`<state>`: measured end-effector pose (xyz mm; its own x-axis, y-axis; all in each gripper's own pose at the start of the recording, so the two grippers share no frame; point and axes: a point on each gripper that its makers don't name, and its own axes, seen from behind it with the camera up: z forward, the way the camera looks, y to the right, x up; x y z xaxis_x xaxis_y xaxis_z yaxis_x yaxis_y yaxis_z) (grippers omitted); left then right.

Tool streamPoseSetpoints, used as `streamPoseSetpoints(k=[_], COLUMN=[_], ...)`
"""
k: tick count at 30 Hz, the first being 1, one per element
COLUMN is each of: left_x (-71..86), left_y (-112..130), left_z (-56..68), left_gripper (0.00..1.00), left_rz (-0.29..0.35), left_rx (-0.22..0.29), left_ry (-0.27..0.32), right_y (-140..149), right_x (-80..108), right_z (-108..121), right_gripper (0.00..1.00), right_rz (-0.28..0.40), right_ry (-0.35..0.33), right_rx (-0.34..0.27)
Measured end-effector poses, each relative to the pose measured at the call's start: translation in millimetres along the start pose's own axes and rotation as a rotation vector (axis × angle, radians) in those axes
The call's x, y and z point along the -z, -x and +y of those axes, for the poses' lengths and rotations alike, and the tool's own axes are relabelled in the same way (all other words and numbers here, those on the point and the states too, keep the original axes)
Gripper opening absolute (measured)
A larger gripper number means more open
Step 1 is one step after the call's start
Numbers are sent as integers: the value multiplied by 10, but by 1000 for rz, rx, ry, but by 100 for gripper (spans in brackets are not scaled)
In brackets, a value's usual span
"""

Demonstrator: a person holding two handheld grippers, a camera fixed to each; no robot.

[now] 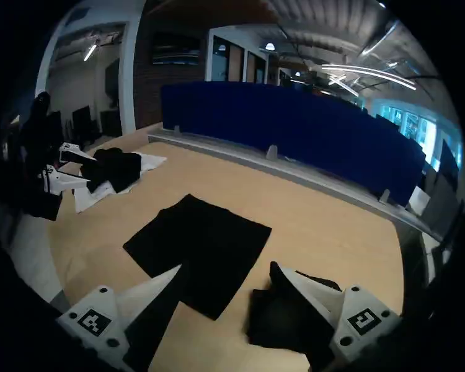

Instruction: Fold towel

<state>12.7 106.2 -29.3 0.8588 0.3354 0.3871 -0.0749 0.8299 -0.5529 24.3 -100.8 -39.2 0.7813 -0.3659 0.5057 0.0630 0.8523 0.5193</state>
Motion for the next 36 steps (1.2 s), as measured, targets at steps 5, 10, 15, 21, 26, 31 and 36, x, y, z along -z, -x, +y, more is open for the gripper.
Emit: streamPoseSetpoints(k=[5, 10, 15, 21, 26, 31, 36], left_x=[-103, -209, -328, -475, -572, -647, -715], left_y=[142, 297, 497, 762, 994, 1170, 1314], left_z=[105, 173, 237, 301, 350, 401, 426], left_gripper=[97, 97, 97, 97, 97, 97, 97], left_rz=[-23, -43, -75, -121, -166, -207, -241], left_rx=[-33, -65, -67, -46, -57, -59, -54], left_ry=[26, 44, 65, 94, 116, 141, 161], right_y=[155, 344, 513, 746, 947, 1125, 1288], right_x=[-121, -261, -405, -565, -687, -767, -822], right_z=[-32, -59, -102, -155, -177, -193, -219], right_gripper=[100, 100, 100, 100, 100, 100, 100], right_rz=[-21, -49, -69, -101, -136, -164, -184], right_ry=[-10, -20, -29, -41, -51, -60, -68], right_rx=[9, 18, 25, 35, 34, 38, 38])
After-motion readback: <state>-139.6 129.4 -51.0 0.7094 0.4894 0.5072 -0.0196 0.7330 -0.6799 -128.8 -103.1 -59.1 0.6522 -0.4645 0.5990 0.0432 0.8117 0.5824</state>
